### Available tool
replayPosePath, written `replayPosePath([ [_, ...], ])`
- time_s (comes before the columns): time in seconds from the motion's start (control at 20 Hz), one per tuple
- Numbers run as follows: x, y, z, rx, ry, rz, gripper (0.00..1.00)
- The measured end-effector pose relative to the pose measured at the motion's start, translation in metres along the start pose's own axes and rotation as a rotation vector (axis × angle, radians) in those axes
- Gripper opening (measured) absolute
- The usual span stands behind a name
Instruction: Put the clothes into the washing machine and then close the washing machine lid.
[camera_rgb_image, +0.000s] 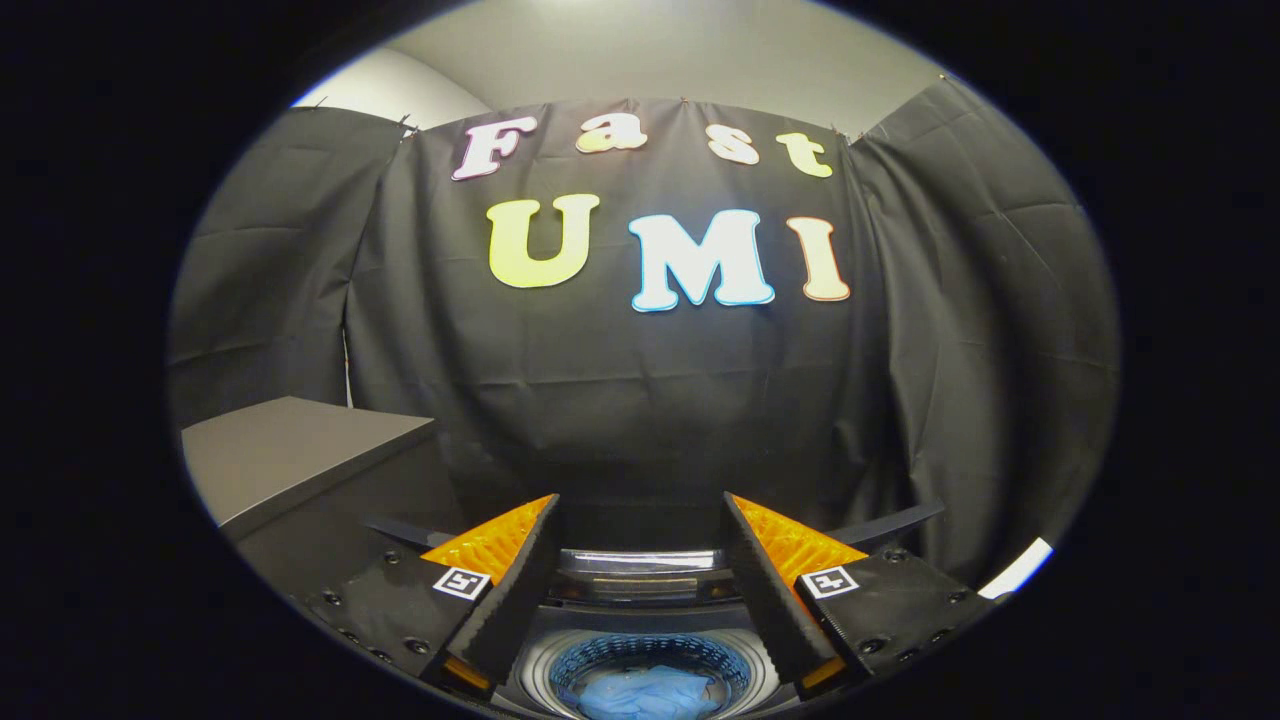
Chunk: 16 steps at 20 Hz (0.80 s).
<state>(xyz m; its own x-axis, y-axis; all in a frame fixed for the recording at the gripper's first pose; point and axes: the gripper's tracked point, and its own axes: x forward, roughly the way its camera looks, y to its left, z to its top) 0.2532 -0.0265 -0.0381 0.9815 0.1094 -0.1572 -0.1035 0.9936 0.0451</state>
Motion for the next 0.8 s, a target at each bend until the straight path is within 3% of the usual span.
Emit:
replayPosePath([
  [0.6, -0.045, 0.001, -0.051, 0.003, 0.074, 0.007, 0.97],
  [0.8, -0.063, 0.001, -0.043, 0.024, 0.056, 0.001, 0.97],
])
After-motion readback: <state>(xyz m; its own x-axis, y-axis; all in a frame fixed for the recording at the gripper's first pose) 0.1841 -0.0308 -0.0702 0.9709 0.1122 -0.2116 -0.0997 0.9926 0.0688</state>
